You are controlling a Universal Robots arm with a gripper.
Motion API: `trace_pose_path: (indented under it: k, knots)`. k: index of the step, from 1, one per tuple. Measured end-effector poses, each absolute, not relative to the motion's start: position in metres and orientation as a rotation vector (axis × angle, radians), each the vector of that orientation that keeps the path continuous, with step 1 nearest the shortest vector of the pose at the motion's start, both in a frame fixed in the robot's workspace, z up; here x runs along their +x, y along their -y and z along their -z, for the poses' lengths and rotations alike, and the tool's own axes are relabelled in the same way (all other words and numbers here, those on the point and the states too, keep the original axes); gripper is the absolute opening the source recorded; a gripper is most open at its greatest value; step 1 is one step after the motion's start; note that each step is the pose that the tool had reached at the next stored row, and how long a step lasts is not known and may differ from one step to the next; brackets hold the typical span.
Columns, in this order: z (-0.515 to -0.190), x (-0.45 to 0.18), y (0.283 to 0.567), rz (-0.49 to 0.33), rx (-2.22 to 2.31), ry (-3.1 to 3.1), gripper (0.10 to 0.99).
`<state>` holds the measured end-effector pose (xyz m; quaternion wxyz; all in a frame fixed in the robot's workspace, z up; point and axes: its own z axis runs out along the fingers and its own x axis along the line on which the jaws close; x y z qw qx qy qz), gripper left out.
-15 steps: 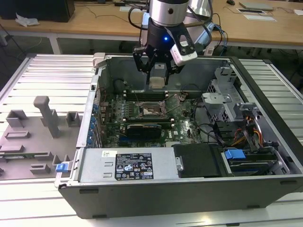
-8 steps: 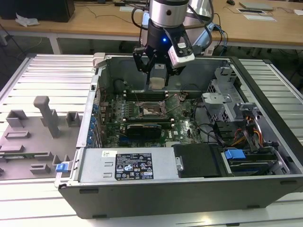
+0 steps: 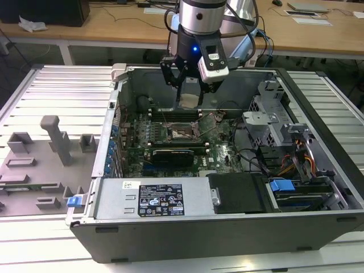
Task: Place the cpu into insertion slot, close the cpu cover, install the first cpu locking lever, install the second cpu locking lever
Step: 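Place the cpu into insertion slot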
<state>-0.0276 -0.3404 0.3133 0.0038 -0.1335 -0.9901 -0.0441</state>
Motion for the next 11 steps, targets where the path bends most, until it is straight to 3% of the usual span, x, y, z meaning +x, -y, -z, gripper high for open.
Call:
trace_pose_path:
  k: [11]
  knots:
    - [-0.3092, -0.0276, 0.3404, 0.139, -0.788, 3.041, 0.541]
